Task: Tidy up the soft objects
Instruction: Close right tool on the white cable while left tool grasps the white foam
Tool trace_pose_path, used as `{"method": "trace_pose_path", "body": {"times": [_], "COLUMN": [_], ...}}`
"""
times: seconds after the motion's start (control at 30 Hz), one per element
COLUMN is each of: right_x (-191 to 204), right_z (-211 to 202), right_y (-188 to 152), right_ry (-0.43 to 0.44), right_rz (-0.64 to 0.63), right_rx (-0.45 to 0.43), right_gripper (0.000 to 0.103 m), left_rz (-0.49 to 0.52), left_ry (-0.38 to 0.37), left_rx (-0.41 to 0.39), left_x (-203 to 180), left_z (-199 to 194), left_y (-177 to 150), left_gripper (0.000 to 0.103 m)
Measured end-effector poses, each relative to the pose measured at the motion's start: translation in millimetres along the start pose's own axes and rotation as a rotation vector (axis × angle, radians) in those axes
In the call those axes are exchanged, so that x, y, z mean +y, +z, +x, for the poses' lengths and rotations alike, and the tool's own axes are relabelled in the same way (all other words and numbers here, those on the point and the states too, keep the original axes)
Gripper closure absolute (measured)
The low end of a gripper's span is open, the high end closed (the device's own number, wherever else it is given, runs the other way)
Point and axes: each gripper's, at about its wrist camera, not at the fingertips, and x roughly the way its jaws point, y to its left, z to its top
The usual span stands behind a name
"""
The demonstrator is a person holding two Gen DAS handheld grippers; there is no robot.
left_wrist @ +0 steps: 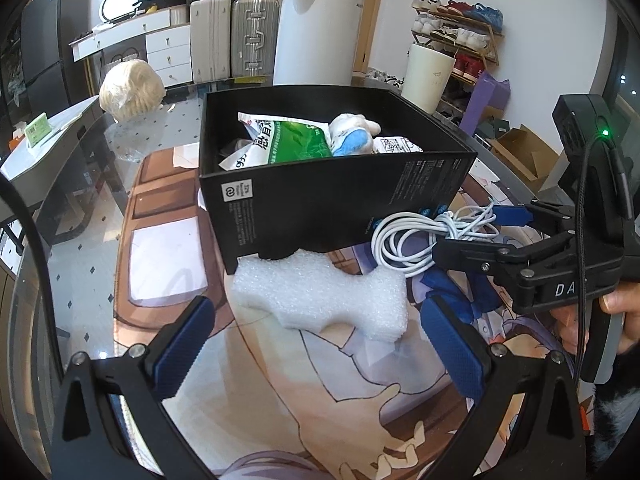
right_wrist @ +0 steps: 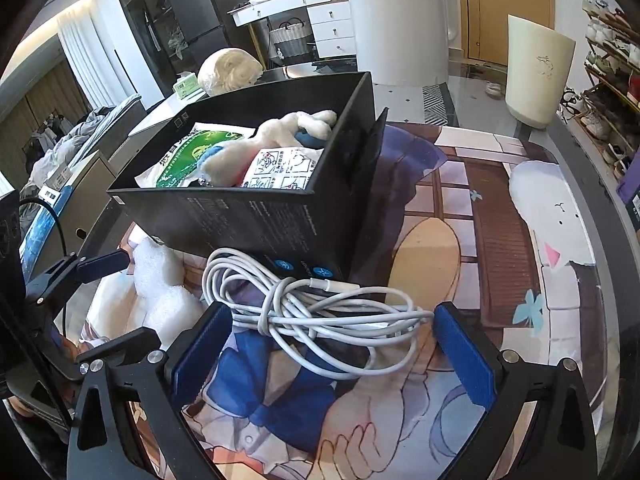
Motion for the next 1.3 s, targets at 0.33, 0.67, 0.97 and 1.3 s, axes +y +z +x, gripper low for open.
{"method": "trace_pose_path", "body": {"times": [0.33, 0.67, 0.97, 1.3], "right_x": [-0.8, -9.4, -10.6, -11.7], "right_z": [-2.2, -5.6, -9.8, -18.4], "right_y": [-1.2, -1.7, -5.8, -9.7], "right_ry": [0.009, 0.02, 0.039, 0.041], "right_rz": [0.016, 0.042, 0.021, 0.004], "right_rx": [-0.024, -0.033, -0.039, -0.057], "right_gripper": [0.013, 0.026, 0.027, 0.029], "left_rz": [0.04, 0.068, 0.08, 0.078], "left_ry": [0.002, 0.048, 0.068, 0.068], "left_rx": [0.039, 0.087, 0.095, 0.094], "left_x": [-8.9, -14.4, -16.2, -16.0], "left_z": [8.6, 21.4, 24.7, 25.3], "left_y": [1.0, 2.3, 3.7, 4.8], "left_gripper": [0.0, 0.0, 0.0, 0.001]}}
